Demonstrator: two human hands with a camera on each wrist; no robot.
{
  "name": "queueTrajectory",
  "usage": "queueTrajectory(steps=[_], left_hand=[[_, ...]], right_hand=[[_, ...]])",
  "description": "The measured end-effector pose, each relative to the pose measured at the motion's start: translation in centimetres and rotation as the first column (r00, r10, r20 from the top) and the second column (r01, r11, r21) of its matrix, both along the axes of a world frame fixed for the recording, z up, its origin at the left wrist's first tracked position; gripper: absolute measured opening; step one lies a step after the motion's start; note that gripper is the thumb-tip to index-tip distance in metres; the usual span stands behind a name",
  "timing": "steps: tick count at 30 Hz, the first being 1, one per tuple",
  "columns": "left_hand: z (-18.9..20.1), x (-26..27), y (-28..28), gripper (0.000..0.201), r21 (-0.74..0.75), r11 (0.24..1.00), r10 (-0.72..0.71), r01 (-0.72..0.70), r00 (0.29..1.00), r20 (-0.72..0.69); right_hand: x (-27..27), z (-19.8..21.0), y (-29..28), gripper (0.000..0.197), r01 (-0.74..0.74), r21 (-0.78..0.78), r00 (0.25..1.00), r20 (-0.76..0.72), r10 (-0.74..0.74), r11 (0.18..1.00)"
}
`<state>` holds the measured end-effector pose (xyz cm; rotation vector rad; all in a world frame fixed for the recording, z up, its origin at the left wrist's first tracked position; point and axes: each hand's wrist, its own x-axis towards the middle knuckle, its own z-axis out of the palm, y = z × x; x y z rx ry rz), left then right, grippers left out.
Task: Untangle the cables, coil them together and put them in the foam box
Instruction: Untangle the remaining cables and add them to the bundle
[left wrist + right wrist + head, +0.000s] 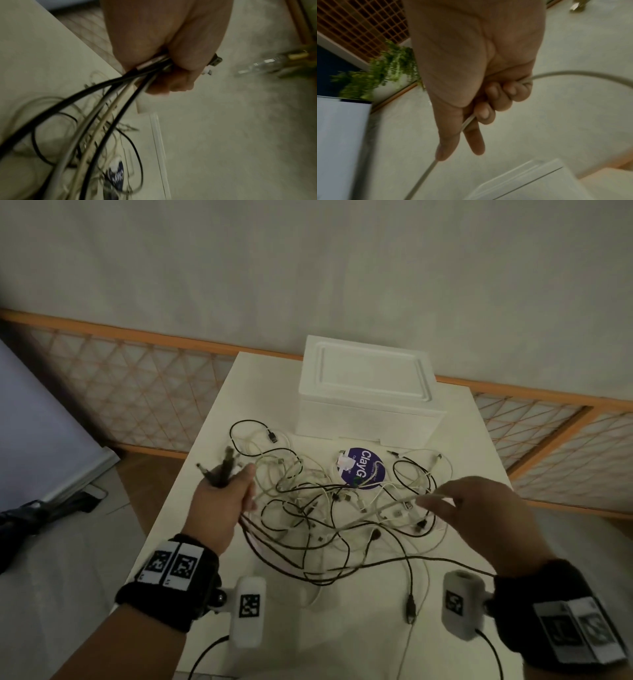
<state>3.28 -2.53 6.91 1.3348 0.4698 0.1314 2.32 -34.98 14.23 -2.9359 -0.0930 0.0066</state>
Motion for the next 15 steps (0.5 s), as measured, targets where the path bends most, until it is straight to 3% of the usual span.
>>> queueTrajectory(steps=[2,4,7,9,12,15], left_hand=[[1.1,-0.6,-2.5,0.016,0.089,0.969,-0.229,0.231,0.973,-0.029],[1.6,-1.1,-4.9,0.013,0.126,0.880,-0.453,0.458,0.889,-0.068],[1.5,-1.8,-7.0,0.015,0.011,0.787,-0.615,0.616,0.787,-0.057],[1.2,-1.6,-6.8,0.018,-0.074,0.798,-0.602,0.598,0.797,-0.053],[0.0,-0.8,-4.5,0.011,-0.089,0.898,-0.439,0.430,0.889,-0.133],[-1.7,-0.2,-2.1,0.012,-0.077,0.964,-0.266,0.255,0.942,-0.204]], right_hand=[[-0.1,-0.2,3.8,0.048,-0.118,-0.050,0.993,0.006,0.119,0.992],[-0.2,-0.1,7.8,0.046,-0.220,-0.097,0.975,-0.002,0.221,0.971],[0.0,0.0,10.8,0.037,-0.299,-0.146,0.951,0.039,0.307,0.943],[0.3,0.3,9.9,0.040,-0.265,-0.092,0.963,0.023,0.268,0.960],[0.8,1.4,6.1,0.036,-0.137,0.053,0.990,-0.004,0.138,0.989],[1.0,2.5,2.2,0.043,-0.041,0.192,0.982,0.187,0.004,0.981]])
